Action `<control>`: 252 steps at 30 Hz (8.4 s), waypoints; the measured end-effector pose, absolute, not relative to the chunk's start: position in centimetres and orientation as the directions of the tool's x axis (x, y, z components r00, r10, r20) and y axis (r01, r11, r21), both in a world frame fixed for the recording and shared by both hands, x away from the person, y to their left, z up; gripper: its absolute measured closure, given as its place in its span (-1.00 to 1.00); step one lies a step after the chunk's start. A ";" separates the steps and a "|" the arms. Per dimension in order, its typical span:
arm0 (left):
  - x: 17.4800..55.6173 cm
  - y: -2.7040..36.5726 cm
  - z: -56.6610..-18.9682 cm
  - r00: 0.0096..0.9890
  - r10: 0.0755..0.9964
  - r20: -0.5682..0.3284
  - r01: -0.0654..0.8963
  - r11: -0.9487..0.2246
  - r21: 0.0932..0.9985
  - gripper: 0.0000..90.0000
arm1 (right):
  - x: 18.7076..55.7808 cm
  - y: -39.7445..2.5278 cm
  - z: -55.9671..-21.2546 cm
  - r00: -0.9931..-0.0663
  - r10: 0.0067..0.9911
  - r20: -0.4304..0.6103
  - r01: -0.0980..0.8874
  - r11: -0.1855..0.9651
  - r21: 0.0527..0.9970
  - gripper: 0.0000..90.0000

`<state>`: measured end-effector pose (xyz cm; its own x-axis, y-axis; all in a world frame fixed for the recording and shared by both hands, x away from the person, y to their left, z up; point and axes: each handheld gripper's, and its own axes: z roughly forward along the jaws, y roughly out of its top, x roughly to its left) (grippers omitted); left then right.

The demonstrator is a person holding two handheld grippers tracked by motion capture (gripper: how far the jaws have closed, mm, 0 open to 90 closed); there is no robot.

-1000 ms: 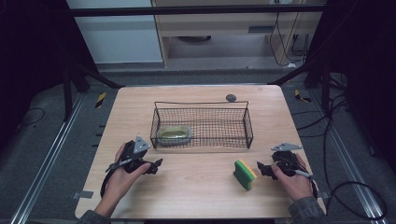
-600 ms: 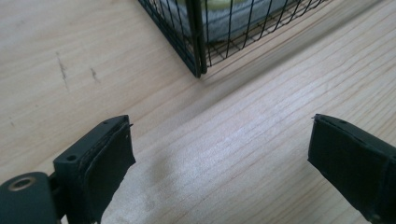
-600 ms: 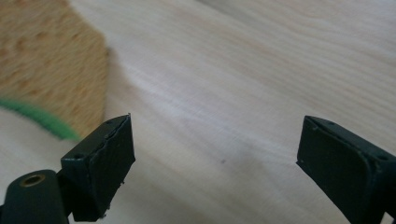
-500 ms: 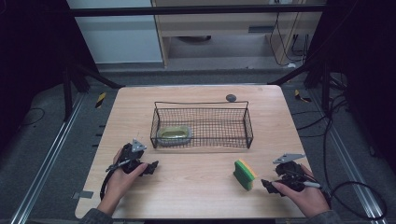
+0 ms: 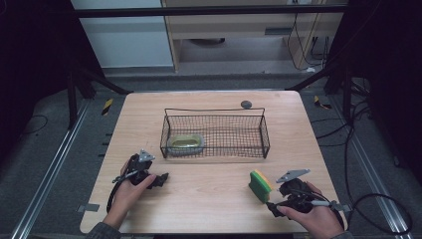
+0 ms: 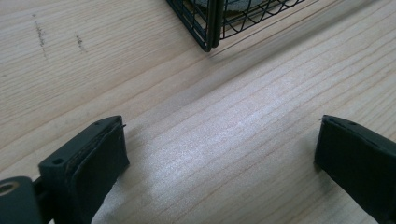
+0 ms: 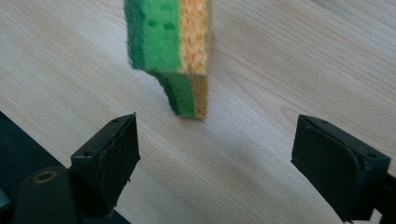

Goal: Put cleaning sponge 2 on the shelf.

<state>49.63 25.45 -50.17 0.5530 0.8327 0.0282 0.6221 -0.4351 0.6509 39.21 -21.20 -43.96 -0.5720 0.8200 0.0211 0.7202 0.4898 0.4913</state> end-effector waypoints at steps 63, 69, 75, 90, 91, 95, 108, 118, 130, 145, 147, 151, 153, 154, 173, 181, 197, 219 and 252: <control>49.8 25.5 -50.4 0.564 0.825 0.019 0.605 -0.429 0.670 -1.00 | 46.9 -22.5 -39.3 -0.597 0.801 0.041 0.725 0.516 0.457 0.42; 49.8 25.5 -50.4 0.565 0.825 0.020 0.604 -0.430 0.671 -1.00 | 47.9 -24.8 -38.1 -0.570 0.821 0.031 0.725 0.485 0.489 0.42; 49.8 25.5 -50.4 0.563 0.827 0.018 0.607 -0.428 0.670 -1.00 | 49.6 -26.5 -35.7 -0.550 0.835 -0.003 0.703 0.465 0.538 0.42; 49.6 25.6 -50.7 0.557 0.830 0.020 0.591 -0.413 0.693 -1.00 | 54.6 -26.7 -30.4 -0.551 0.828 -0.108 0.642 0.502 0.579 0.43; 49.7 25.5 -50.7 0.555 0.831 0.020 0.588 -0.409 0.698 -1.00 | 54.8 -26.6 -30.3 -0.552 0.827 -0.109 0.637 0.503 0.584 0.43; 49.7 25.4 -50.8 0.545 0.838 0.019 0.589 -0.399 0.703 -1.00 | 56.0 -26.2 -29.5 -0.557 0.822 -0.120 0.621 0.508 0.596 0.43; 49.7 25.4 -50.9 0.551 0.834 0.019 0.578 -0.398 0.712 -1.00 | 58.8 -24.3 -27.2 -0.565 0.811 -0.150 0.582 0.520 0.625 0.43; 49.7 25.4 -50.9 0.551 0.834 0.019 0.580 -0.400 0.710 -1.00 | 61.5 -21.8 -27.8 -0.587 0.795 -0.154 0.583 0.547 0.601 0.43; 49.8 25.4 -50.8 0.551 0.834 0.019 0.582 -0.400 0.708 -1.00 | 62.8 -19.5 -29.2 -0.610 0.779 -0.142 0.575 0.559 0.597 0.44; 49.8 25.5 -50.9 0.555 0.832 0.018 0.580 -0.403 0.708 -1.00 | 63.5 -17.9 -31.6 -0.651 0.752 -0.104 0.576 0.579 0.577 0.44; 49.8 25.5 -50.8 0.556 0.831 0.019 0.579 -0.404 0.708 -1.00 | 63.4 -17.8 -31.9 -0.659 0.745 -0.104 0.572 0.587 0.573 0.44; 49.8 25.5 -50.8 0.557 0.831 0.018 0.580 -0.404 0.708 -1.00 | 63.3 -17.8 -32.4 -0.662 0.744 -0.094 0.576 0.585 0.571 0.44; 49.8 25.5 -50.8 0.557 0.831 0.018 0.580 -0.404 0.707 -1.00 | 63.2 -17.8 -32.7 -0.662 0.744 -0.090 0.580 0.584 0.568 0.44; 49.8 25.5 -50.8 0.557 0.830 0.018 0.580 -0.404 0.707 -1.00 | 63.2 -17.9 -32.9 -0.664 0.743 -0.090 0.579 0.586 0.567 0.44; 49.9 25.5 -50.9 0.560 0.829 0.016 0.577 -0.404 0.709 -1.00 | 63.4 -18.4 -36.3 -0.653 0.756 -0.049 0.607 0.561 0.563 0.43; 49.9 25.5 -50.9 0.561 0.828 0.017 0.577 -0.405 0.709 -1.00 | 63.7 -18.3 -37.4 -0.651 0.757 -0.046 0.613 0.561 0.556 0.43; 50.0 25.5 -50.9 0.564 0.826 0.017 0.575 -0.407 0.709 -1.00 | 64.0 -18.5 -38.8 -0.640 0.767 -0.042 0.628 0.554 0.548 0.43; 50.0 25.5 -50.9 0.566 0.824 0.017 0.574 -0.408 0.710 -1.00 | 64.0 -17.9 -40.2 -0.642 0.764 -0.062 0.628 0.570 0.530 0.43; 50.0 25.5 -50.9 0.569 0.822 0.017 0.571 -0.410 0.711 -1.00 | 64.2 -16.4 -41.9 -0.659 0.746 -0.092 0.628 0.613 0.479 0.42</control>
<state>50.00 25.53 -50.87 0.5686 0.8224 0.0172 0.5714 -0.4099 0.7110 64.20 -16.41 -41.91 -0.6592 0.7463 -0.0919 0.6277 0.6135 0.4793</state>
